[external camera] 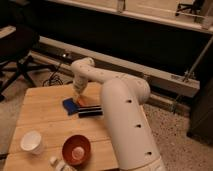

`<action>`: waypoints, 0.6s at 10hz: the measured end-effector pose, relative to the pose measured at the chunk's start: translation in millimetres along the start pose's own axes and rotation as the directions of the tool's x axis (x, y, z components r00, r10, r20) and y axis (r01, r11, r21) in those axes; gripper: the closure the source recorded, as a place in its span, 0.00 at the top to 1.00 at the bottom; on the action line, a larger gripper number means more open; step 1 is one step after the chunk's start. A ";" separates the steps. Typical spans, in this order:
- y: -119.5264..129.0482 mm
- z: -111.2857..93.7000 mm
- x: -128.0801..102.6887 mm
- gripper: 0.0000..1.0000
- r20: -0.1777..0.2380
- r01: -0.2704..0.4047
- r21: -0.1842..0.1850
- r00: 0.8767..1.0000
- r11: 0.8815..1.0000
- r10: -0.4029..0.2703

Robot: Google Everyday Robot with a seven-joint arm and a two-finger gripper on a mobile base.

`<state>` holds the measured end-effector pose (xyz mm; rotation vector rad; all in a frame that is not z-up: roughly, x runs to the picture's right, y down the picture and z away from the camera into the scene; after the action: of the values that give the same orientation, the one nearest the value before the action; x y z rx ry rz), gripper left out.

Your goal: Drag the pepper across the table

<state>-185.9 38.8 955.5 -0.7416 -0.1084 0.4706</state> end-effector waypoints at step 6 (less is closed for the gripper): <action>1.3 9.5 -6.6 0.38 -0.014 0.016 0.001 1.000 1.000 -0.016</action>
<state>-194.7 42.6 962.1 -0.7420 -0.1008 0.4505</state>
